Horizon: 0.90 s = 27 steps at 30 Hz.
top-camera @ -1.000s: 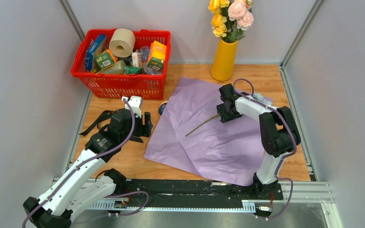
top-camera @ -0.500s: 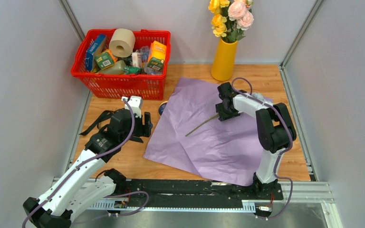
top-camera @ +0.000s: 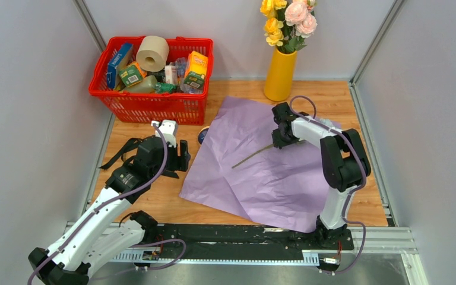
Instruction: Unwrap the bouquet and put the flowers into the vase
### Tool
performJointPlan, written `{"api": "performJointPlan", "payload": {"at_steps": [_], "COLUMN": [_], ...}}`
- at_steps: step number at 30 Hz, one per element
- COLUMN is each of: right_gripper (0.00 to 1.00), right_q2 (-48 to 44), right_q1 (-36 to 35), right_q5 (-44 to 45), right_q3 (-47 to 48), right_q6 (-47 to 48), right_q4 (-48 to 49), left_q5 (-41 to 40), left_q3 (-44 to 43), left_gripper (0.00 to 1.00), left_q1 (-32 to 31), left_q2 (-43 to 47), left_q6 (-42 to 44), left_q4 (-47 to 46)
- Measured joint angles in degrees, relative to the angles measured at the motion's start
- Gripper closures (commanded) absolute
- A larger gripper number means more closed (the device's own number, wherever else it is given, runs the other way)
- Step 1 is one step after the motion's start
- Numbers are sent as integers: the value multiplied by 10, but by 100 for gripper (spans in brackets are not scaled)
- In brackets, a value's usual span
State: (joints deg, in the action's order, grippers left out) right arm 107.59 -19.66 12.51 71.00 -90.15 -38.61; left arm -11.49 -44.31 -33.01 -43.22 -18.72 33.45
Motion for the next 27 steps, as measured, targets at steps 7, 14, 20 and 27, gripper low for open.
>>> {"api": "performJointPlan", "payload": {"at_steps": [7, 14, 20, 27], "right_gripper": [100, 100, 100, 100], "right_q2": [-87, -216, -298, -370], "right_q1": [-3, -31, -45, -34], "right_q5": [68, 198, 276, 153], "right_q3": [0, 26, 6, -153], "right_q6": [20, 81, 280, 672], "right_q4": [-14, -9, 163, 653], "left_q5": [0, 0, 0, 0], "left_q3": [0, 0, 0, 0], "left_gripper": [23, 23, 23, 23], "left_q1": [0, 0, 0, 0], "left_q2": [3, 3, 3, 3], "left_q6": [0, 0, 0, 0], "left_q4": [0, 0, 0, 0]}}
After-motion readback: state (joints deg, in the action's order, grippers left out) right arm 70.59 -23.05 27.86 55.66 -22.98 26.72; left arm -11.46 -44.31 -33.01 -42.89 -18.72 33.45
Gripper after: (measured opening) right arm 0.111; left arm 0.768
